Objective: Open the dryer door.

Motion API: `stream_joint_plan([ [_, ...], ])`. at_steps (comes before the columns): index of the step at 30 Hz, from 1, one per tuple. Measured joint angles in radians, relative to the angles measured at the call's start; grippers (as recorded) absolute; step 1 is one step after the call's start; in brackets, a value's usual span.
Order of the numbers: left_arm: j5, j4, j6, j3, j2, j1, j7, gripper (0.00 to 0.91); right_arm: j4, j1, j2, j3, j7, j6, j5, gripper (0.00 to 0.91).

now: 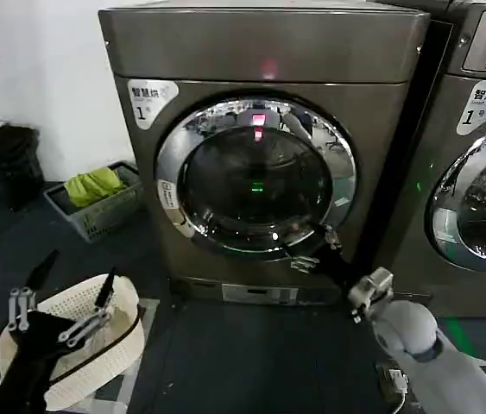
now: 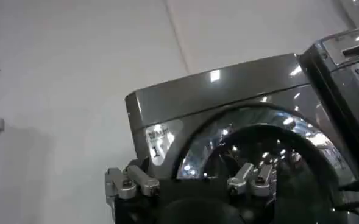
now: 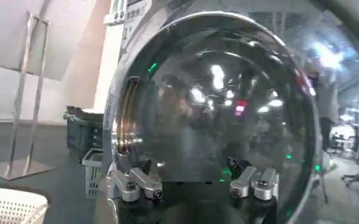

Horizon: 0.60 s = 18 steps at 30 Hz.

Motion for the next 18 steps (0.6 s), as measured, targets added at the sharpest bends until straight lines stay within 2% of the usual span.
stream_joint_plan([
  [18,0.001,0.003,-0.001,0.001,-0.001,-0.001,0.000,0.907,-0.137,0.202,0.084,-0.170,-0.005,0.000,0.006,0.907],
])
